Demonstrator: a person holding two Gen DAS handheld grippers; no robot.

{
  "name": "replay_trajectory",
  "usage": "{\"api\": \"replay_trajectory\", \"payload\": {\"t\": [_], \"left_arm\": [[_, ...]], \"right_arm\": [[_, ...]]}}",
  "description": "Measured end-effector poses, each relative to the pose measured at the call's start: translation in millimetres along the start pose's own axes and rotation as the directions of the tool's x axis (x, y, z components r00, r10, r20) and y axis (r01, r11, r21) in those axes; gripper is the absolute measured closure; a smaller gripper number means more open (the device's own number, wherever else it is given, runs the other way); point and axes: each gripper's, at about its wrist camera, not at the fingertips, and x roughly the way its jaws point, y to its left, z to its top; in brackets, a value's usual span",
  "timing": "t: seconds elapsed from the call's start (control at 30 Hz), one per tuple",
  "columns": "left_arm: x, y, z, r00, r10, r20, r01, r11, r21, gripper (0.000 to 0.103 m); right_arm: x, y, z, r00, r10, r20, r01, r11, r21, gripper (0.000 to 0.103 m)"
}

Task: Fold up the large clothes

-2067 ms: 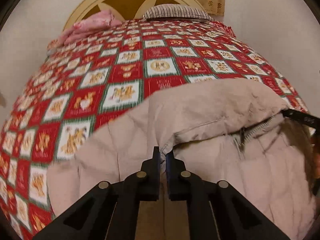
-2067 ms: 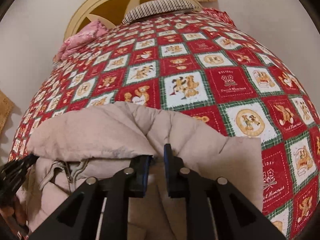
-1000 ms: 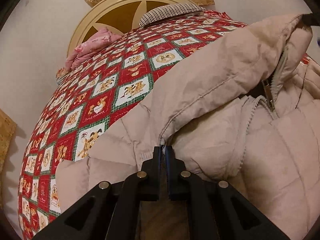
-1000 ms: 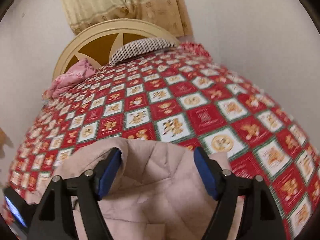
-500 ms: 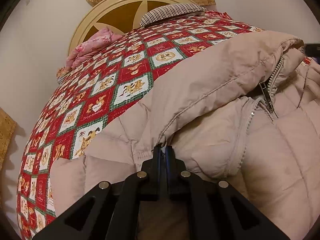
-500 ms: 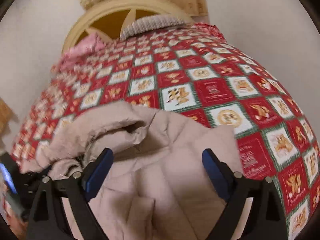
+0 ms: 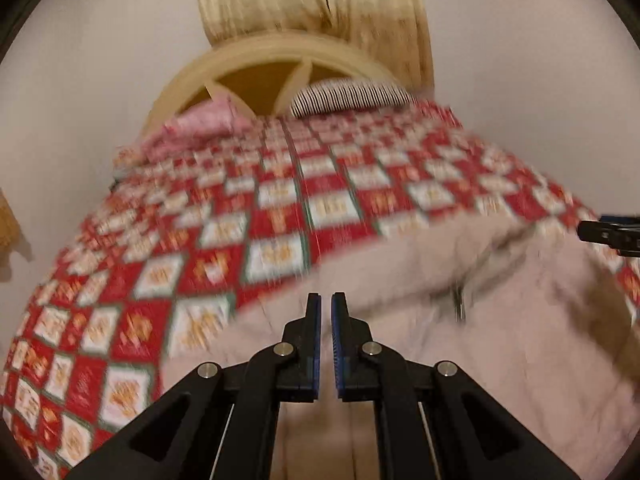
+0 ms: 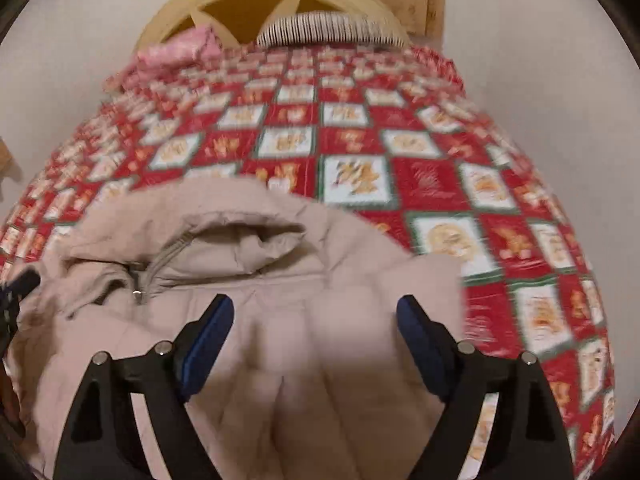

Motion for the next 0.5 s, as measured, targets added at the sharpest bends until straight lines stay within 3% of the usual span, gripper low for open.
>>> {"api": "replay_trajectory", "payload": {"t": [0.07,0.1,0.13,0.2,0.23,0.27,0.33,0.4,0.43,0.47,0.5], "left_arm": [[11,-1,17,1.000,-0.012,-0.004,0.012,1.000,-0.012,0.098],[24,1,24,0.999,-0.036,-0.021,0.035,0.998,-0.048,0.098],[35,2,28,0.997,-0.061,-0.038,0.059,0.996,-0.067,0.098],[61,1,31,0.993,-0.093,-0.078,0.086,0.993,-0.082,0.098],[71,0,31,0.989,-0.114,-0.092,0.107,0.991,-0.080,0.098],[90,-6,29,0.983,-0.114,-0.144,0.109,0.993,-0.039,0.098],[117,-12,19,0.975,-0.041,-0.219,0.045,0.999,0.012,0.098],[138,-11,5,0.961,-0.012,-0.278,0.014,1.000,0.004,0.098],[140,-9,0,0.962,-0.015,-0.274,0.011,1.000,-0.013,0.098],[138,-8,-3,0.965,-0.015,-0.262,0.010,1.000,-0.019,0.098],[137,-9,-6,0.968,-0.010,-0.250,0.006,1.000,-0.013,0.098]], "right_arm": [[-9,-1,15,0.990,0.123,0.063,-0.127,0.990,0.061,0.018],[-1,4,21,0.971,0.236,0.045,-0.240,0.966,0.095,0.020],[12,13,26,0.941,0.339,0.002,-0.337,0.934,0.118,0.025],[38,42,28,0.879,0.472,-0.073,-0.463,0.880,0.106,0.026],[50,58,28,0.858,0.500,-0.118,-0.493,0.866,0.084,0.027],[63,70,28,0.852,0.502,-0.145,-0.497,0.865,0.071,0.027],[91,90,30,0.832,0.514,-0.209,-0.514,0.856,0.060,0.026],[110,94,31,0.845,0.477,-0.244,-0.478,0.877,0.058,0.027],[116,93,33,0.865,0.437,-0.247,-0.441,0.896,0.039,0.031],[116,88,34,0.906,0.352,-0.236,-0.360,0.933,0.009,0.031],[111,83,30,0.925,0.297,-0.236,-0.310,0.951,-0.018,0.030]]}}
